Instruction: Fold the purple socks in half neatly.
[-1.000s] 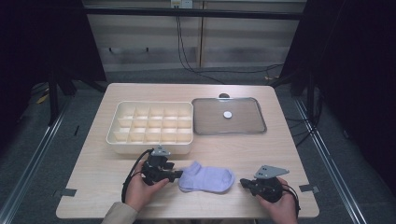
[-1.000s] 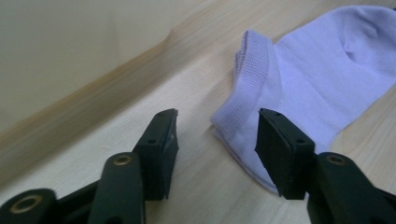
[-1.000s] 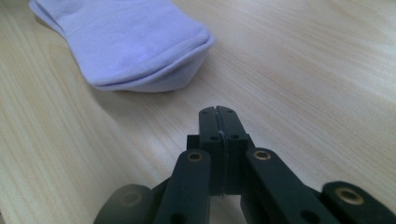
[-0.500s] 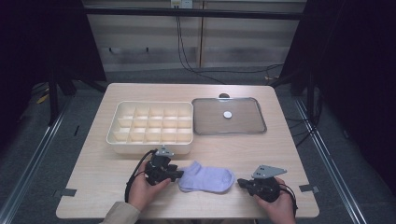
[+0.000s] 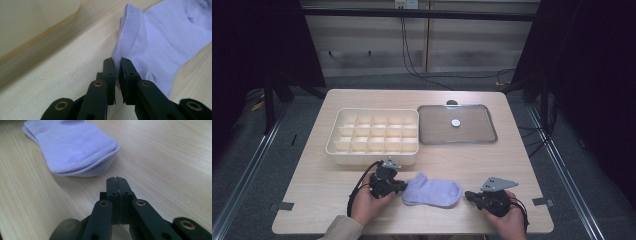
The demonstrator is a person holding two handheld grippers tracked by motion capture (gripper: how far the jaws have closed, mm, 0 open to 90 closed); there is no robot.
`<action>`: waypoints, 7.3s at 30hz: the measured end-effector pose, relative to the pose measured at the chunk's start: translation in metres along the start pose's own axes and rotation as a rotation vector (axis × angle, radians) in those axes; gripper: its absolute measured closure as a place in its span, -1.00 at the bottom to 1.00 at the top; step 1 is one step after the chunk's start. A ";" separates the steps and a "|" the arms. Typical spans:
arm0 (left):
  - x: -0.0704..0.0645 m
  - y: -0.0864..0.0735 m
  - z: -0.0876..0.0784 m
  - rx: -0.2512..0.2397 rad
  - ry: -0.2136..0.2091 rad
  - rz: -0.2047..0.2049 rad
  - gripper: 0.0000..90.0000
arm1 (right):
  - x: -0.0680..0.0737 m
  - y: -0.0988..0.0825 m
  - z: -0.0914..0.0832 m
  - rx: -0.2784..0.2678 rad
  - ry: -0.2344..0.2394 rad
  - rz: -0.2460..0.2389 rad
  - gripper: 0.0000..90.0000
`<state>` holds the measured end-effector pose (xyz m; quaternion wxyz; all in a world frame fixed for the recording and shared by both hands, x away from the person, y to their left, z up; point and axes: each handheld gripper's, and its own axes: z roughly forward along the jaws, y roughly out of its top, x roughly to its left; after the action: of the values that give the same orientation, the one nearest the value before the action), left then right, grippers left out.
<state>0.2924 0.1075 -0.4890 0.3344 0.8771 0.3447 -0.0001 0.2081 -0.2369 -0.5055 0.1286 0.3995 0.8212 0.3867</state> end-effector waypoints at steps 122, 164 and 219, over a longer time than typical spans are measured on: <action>-0.038 0.064 -0.026 0.075 -0.136 0.059 0.83 | 0.015 0.019 0.024 0.006 0.092 -0.096 1.00; -0.051 0.073 -0.018 0.093 -0.153 0.080 0.83 | 0.021 0.024 0.031 0.000 0.101 -0.103 1.00; -0.069 0.072 0.019 0.150 -0.151 0.121 0.83 | 0.027 0.027 0.036 -0.005 0.122 -0.119 1.00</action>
<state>0.2880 0.0155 -0.4455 0.2923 0.9163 0.2641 -0.0719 0.2249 -0.1872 -0.5071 0.1020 0.3253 0.8489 0.4039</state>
